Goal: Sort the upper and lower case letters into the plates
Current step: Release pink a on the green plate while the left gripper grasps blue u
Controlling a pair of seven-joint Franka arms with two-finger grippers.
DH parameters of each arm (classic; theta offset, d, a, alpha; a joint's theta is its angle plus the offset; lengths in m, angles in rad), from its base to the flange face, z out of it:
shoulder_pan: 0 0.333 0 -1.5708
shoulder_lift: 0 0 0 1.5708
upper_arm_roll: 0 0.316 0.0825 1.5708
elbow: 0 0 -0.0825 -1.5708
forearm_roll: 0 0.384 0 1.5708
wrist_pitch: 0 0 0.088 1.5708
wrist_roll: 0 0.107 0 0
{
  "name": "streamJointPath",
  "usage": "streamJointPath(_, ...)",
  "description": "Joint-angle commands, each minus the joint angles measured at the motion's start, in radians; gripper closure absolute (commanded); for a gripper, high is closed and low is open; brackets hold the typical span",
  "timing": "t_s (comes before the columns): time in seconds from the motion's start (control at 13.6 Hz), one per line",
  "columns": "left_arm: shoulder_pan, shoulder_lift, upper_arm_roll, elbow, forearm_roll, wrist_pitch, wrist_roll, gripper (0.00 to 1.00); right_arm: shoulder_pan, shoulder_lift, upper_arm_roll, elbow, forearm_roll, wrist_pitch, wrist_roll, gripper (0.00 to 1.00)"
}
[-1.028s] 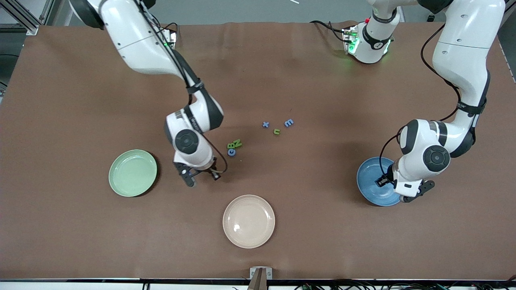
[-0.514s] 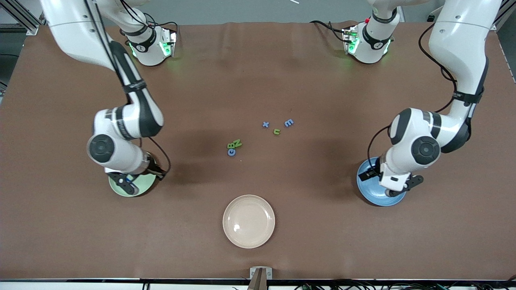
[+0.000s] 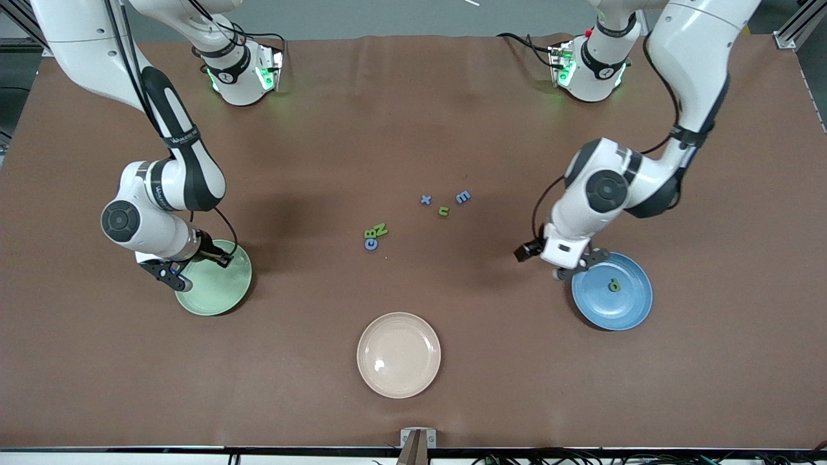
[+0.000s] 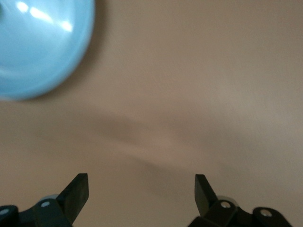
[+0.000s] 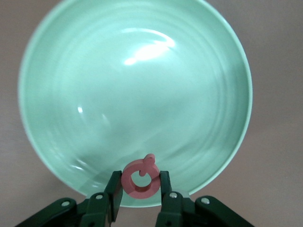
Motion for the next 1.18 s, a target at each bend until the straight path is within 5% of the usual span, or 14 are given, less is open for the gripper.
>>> streamJointPath(0.0, -0.1, -0.023, 0.004, -0.035, 0.034, 0.023, -0.157, 0.02, -0.029, 0.005, 0.021, -0.027, 0.01, 0.016, -0.03, 0.96)
streamJointPath(0.66, -0.259, 0.056, -0.002, -0.051, 0.184, 0.044, -0.614, 0.11, -0.038, 0.039, 0.021, -0.021, 0.01, 0.048, -0.037, 0.95)
streamJointPath(0.73, -0.279, 0.073, -0.002, -0.058, 0.184, 0.067, -0.649, 0.12, -0.04, 0.039, 0.021, -0.018, 0.01, 0.048, -0.037, 0.77)
streamJointPath(0.81, -0.298, 0.076, -0.002, -0.072, 0.186, 0.099, -0.686, 0.13, -0.042, 0.039, 0.021, -0.016, 0.01, 0.045, -0.037, 0.34)
streamJointPath(0.88, -0.305, 0.078, -0.002, -0.09, 0.186, 0.125, -0.705, 0.13, -0.039, 0.037, 0.021, -0.014, 0.01, 0.045, -0.035, 0.05)
streamJointPath(1.1, -0.321, 0.061, -0.003, -0.133, 0.186, 0.144, -0.712, 0.17, -0.031, 0.02, 0.025, 0.05, 0.01, -0.043, -0.026, 0.0)
